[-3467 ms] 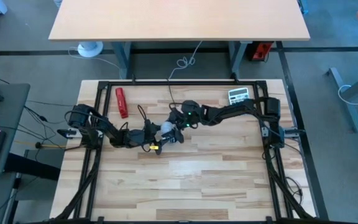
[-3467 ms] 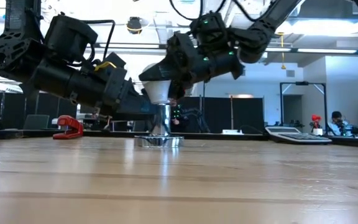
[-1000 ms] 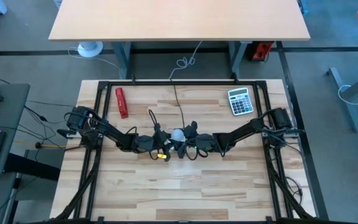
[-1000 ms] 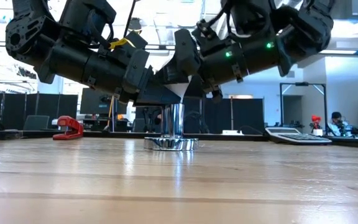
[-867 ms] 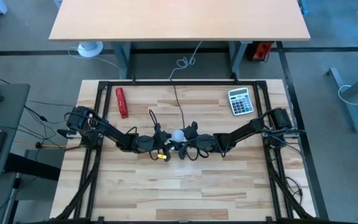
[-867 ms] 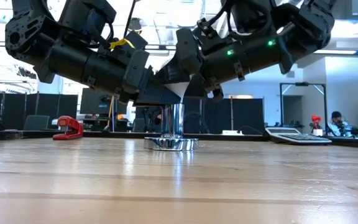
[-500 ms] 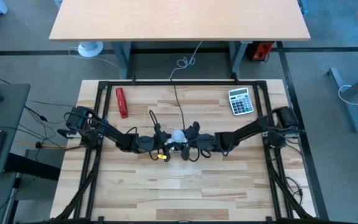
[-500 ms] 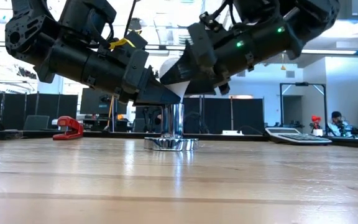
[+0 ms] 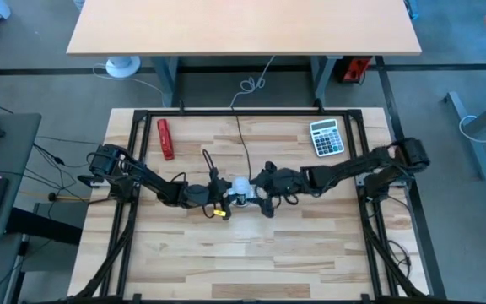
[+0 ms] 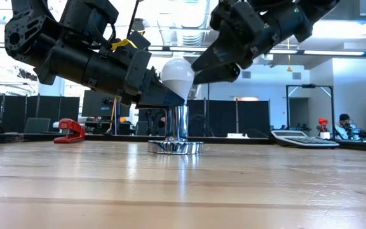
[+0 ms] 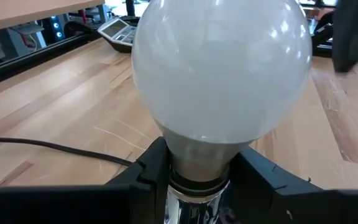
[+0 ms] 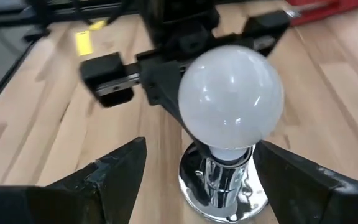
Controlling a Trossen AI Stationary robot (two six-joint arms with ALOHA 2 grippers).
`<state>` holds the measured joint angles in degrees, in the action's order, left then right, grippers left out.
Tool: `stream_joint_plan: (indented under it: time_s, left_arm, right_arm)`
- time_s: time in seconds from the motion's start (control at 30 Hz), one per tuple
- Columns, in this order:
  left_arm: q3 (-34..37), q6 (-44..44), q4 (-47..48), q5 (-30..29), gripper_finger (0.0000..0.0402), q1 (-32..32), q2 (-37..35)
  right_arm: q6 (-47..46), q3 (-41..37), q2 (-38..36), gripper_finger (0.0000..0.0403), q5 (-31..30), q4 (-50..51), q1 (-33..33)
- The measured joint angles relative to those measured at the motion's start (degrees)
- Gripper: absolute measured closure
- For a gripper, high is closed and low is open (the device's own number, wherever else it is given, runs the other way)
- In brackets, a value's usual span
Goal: Screw lightbulb
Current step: Insert the lightbulb into the silver lamp socket
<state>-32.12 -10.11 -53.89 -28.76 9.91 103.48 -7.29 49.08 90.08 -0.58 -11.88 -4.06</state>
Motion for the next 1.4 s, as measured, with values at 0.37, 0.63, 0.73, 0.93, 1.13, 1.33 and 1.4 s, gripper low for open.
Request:
stream_joint_plan:
  time_s: [0.37, 0.63, 0.73, 0.93, 1.13, 1.33, 1.4]
  left_arm:
    - [0.0, -0.1, 0.1, 0.8, 0.0287, 0.0, 0.0]
    - [0.0, -0.2, 0.1, 1.1, 0.0287, 0.0, 0.0]
    - [0.0, -0.3, 0.1, 1.1, 0.0287, 0.0, 0.0]
    - [0.0, -1.0, 0.1, 1.3, 0.0287, 0.0, 0.1]
    - [0.0, -1.4, 0.1, 1.3, 0.0287, 0.0, 0.1]
    - [0.0, -1.6, 0.1, 1.3, 0.0287, 0.0, 0.1]
    - [0.0, -1.5, 0.1, 1.3, 0.0287, 0.0, 0.1]
  right_arm:
    - [18.5, 0.3, -4.4, 0.0096, 14.2, 1.9, 10.6]
    - [18.4, 2.3, -4.9, 0.0097, 16.8, 1.3, 12.5]
    - [17.4, 2.4, -5.1, 0.0096, 23.5, 0.7, 12.8]
    - [16.3, 2.3, -1.3, 0.0068, 29.8, 0.3, 14.8]
    - [20.0, 3.7, 3.0, 0.0008, 30.2, -2.0, 15.0]
    - [24.1, 7.0, 7.1, 0.0007, 34.6, -2.1, 15.1]
    - [25.2, 8.2, 8.9, 0.0004, 35.7, -2.1, 15.2]
